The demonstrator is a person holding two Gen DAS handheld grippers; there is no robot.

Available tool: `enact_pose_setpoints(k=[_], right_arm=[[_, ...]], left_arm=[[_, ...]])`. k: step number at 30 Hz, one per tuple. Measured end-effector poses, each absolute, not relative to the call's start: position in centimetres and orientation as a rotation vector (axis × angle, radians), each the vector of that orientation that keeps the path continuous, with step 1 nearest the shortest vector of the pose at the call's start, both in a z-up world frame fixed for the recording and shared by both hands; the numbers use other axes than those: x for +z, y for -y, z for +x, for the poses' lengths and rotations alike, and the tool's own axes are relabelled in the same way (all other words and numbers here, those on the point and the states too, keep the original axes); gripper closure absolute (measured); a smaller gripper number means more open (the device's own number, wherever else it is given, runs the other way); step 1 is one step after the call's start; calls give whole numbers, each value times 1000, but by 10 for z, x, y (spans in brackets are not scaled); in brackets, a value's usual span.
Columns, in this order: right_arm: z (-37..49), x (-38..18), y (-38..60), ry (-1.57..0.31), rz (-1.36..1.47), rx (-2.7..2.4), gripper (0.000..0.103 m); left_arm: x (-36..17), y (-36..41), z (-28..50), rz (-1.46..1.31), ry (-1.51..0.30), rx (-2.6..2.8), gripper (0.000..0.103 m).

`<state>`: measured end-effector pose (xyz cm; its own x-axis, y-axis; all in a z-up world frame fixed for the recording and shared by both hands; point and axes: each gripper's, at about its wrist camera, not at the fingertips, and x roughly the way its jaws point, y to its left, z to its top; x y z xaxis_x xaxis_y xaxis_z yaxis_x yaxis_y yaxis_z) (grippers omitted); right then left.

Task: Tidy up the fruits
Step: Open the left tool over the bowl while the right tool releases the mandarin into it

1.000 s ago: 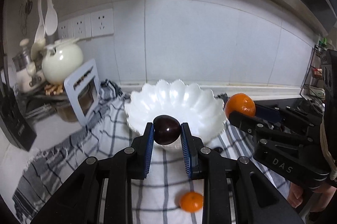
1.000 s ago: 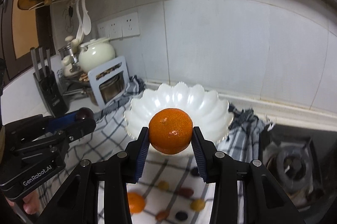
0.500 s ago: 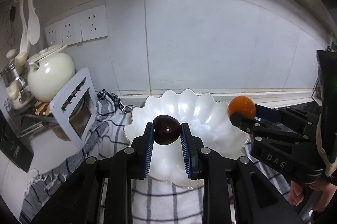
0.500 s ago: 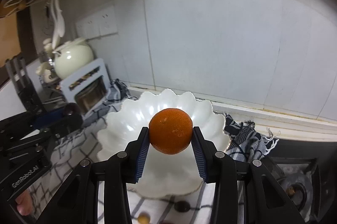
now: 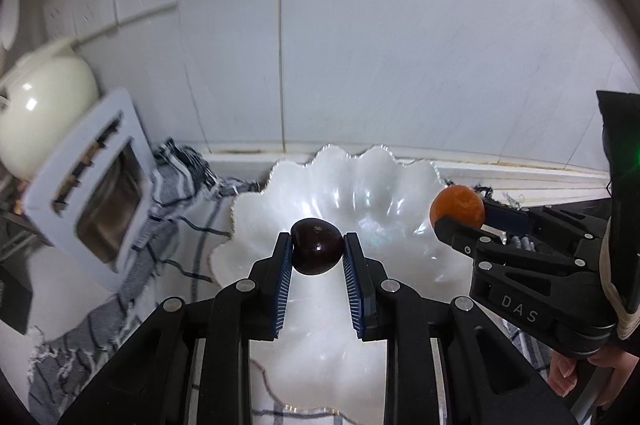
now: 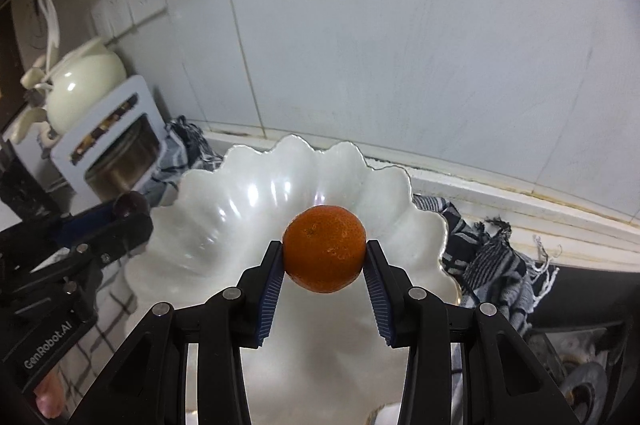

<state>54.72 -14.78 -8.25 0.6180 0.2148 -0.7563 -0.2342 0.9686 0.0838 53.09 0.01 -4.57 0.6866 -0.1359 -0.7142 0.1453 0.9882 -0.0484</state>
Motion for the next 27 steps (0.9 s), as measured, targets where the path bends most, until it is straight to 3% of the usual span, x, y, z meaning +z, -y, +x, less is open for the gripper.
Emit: enact_pose_setpoints(k=[16,19,27], right_arm=[[595,-132,142,-1013,-64,247,61],[598,-138,143,-1031,-65,241,60],[590,-129,151,-1000,-79,213,47]], left_arm=[[-107,5,584,17,-979,-142,76],[-109,6,584,15,-982,-140,58],[-92,5,572,61,-935,-98,44]])
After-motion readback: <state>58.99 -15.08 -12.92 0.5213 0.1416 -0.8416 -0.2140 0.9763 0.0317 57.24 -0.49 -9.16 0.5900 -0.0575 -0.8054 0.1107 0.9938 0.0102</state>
